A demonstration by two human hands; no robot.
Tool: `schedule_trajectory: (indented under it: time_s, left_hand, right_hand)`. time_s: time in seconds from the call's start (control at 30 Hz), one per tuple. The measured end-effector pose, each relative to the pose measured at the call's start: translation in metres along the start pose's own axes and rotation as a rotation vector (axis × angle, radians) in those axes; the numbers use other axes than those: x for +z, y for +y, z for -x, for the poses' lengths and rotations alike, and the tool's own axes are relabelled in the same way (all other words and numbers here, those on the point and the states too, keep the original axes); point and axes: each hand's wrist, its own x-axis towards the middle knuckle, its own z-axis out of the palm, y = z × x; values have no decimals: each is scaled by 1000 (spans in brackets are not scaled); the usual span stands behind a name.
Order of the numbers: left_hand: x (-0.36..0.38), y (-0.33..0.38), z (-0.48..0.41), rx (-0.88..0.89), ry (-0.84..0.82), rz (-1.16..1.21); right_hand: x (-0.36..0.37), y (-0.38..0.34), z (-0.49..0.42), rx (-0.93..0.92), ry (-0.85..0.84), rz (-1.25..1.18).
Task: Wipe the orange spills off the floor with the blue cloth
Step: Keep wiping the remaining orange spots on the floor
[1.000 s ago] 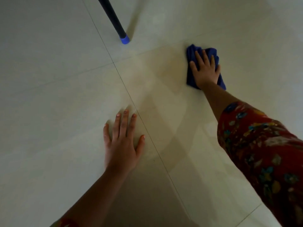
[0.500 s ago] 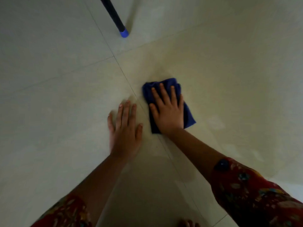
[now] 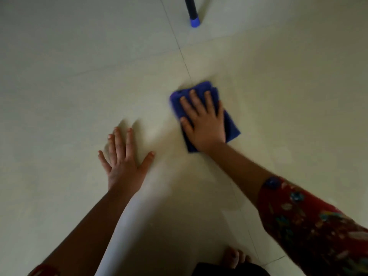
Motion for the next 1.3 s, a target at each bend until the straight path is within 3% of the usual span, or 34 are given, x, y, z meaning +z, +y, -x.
schedule_trajectory:
  time_s: [0.1, 0.17, 0.3, 0.4, 0.47, 0.57, 0.67, 0.73, 0.8, 0.9, 0.97, 1.03, 1.13, 1.2, 1.3]
  left_hand:
    - [2, -2, -3, -26, -8, -38]
    - [4, 0, -3, -19, -11, -34]
    - [5, -1, -3, -21, 1, -49]
    - [5, -1, -2, -24, 9, -42]
    - [5, 0, -2, -29, 7, -40]
    - [0, -3, -4, -24, -49, -7]
    - [-7, -12, -3, 11, -79, -8]
    - [-9, -19, 6, 12, -33, -49]
    - [-8, -26, 18, -10, -44, -53]
    - [-7, -36, 20, 0, -86, -51]
    - [-6, -37, 18, 1, -97, -46]
    - [-5, -35, 16, -6, -104, -36]
    - [-8, -36, 14, 2, -126, -47]
    - [-18, -41, 15, 49, -147, -69]
    - [-36, -64, 35, 188, -152, -221]
  right_hand:
    - [5, -29, 44, -399, -65, -10]
    - [2, -7, 26, -453, -45, -20]
    - [-9, 27, -72, 105, 7, -1]
    - [-14, -4, -134, 251, -38, -29]
    - [-10, -49, -153, 130, -83, -34]
    - [1, -104, -122, -218, -114, -5]
    - [10, -80, -54, -507, -21, 26]
    - [9, -36, -45, -406, 0, 38]
    - [1, -5, -67, -156, 28, 21]
    - [-3, -29, -107, 14, -15, -15]
    - [5, -67, -89, -122, -14, -19]
    - [10, -85, -27, -386, 6, -7]
    - [2, -51, 83, -555, -103, 15]
    - [-4, -12, 94, -438, -84, 65]
    - [-6, 0, 47, -73, -60, 88]
